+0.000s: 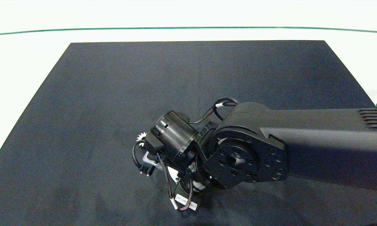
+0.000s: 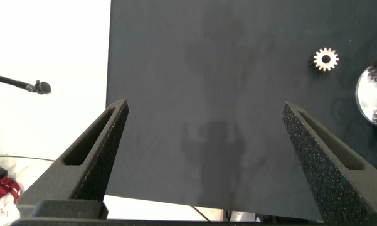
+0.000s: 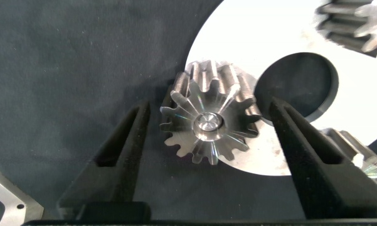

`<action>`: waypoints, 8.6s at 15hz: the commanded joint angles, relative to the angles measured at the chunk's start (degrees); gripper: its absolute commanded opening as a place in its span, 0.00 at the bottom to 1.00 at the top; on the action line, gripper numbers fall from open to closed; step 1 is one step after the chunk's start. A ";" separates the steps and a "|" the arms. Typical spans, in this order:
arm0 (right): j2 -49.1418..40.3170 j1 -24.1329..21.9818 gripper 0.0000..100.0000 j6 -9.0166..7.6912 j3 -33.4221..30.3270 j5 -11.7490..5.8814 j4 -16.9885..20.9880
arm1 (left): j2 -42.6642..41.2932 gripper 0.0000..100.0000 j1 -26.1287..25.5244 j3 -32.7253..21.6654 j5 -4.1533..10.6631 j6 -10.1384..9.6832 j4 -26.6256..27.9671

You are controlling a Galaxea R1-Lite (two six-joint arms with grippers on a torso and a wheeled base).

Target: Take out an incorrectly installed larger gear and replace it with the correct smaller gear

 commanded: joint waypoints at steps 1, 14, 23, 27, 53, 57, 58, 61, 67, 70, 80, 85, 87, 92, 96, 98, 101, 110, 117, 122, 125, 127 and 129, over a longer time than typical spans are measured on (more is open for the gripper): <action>-0.22 0.11 0.70 -0.05 -0.19 -0.14 0.26 | -0.09 1.00 0.01 0.09 0.07 0.03 0.31; 0.22 0.28 0.44 0.65 -0.28 -0.14 0.17 | -0.18 1.00 0.01 0.00 0.07 0.03 0.31; -2.77 1.34 0.37 2.06 -1.77 -0.23 0.35 | -0.18 1.00 -0.08 0.09 0.07 0.03 0.31; -10.68 1.25 0.37 2.32 1.66 -0.23 1.67 | -0.18 1.00 0.01 0.00 0.07 0.03 0.31; -28.52 -6.93 1.00 2.67 49.64 1.00 -21.36 | -0.71 1.00 -0.25 0.18 0.07 0.11 0.31; -46.81 -7.01 1.00 2.76 50.00 0.65 -21.10 | 2.98 1.00 -4.12 -0.61 -0.64 -0.06 -1.10; -52.17 -8.07 1.00 4.96 51.58 0.83 -21.27 | 7.20 1.00 -6.32 -3.69 -0.55 0.11 -3.12; -66.76 -11.85 1.00 8.91 51.49 0.56 -21.27 | 18.89 1.00 -15.63 -7.82 -0.55 1.43 -4.00; -77.57 -15.63 1.00 9.00 48.50 4.43 -21.80 | 30.41 1.00 -35.41 -5.80 2.35 1.17 -6.28; -78.53 -15.63 1.00 8.82 48.33 5.57 -21.80 | 35.33 1.00 -35.41 -0.88 4.99 1.08 -11.12; -79.41 -15.45 1.00 7.50 47.36 7.95 -22.07 | 43.41 1.00 -38.84 7.38 8.85 5.39 -25.53; -79.85 -15.45 1.00 7.50 47.36 8.30 -22.07 | 47.90 1.00 -38.48 6.33 9.03 5.56 -28.96; -79.85 -15.45 1.00 7.50 47.27 8.39 -22.07 | 48.69 1.00 -38.48 6.33 9.03 5.65 -28.96; -79.94 -15.45 1.00 7.42 47.18 8.39 -22.07 | 50.71 0.96 -37.08 6.07 9.03 6.97 -29.22; -79.94 -15.45 1.00 7.42 47.27 8.74 -22.07 | 51.50 0.89 -35.67 5.54 8.94 7.14 -29.31; -79.94 -15.45 1.00 7.42 47.27 8.74 -22.07 | 51.50 0.84 -35.67 5.80 8.94 7.14 -29.13; -79.94 -15.45 1.00 7.42 47.27 8.83 -22.07 | 51.24 0.78 -35.76 5.71 8.94 6.79 -29.13; -79.85 -15.45 1.00 7.50 47.27 9.18 -22.15 | 51.15 0.60 -35.76 6.15 8.94 6.62 -29.04; -80.03 -15.45 1.00 7.50 47.27 9.18 -22.24 | 51.06 0.45 -35.93 6.33 8.94 6.18 -29.13; -80.47 -15.45 1.00 7.42 47.18 9.18 -22.86 | 50.71 0.36 -35.85 6.59 8.94 6.18 -29.22; -80.64 -15.45 1.00 7.42 47.18 9.18 -22.94 | 50.27 0.30 -35.85 7.47 9.03 6.18 -29.22; -80.73 -15.45 1.00 7.42 47.18 9.18 -23.03 | 48.95 0.26 -35.76 7.47 9.03 6.09 -29.04; -80.91 -15.45 1.00 7.42 47.18 9.18 -23.03 | 43.85 0.22 -36.73 8.70 9.03 4.60 -27.55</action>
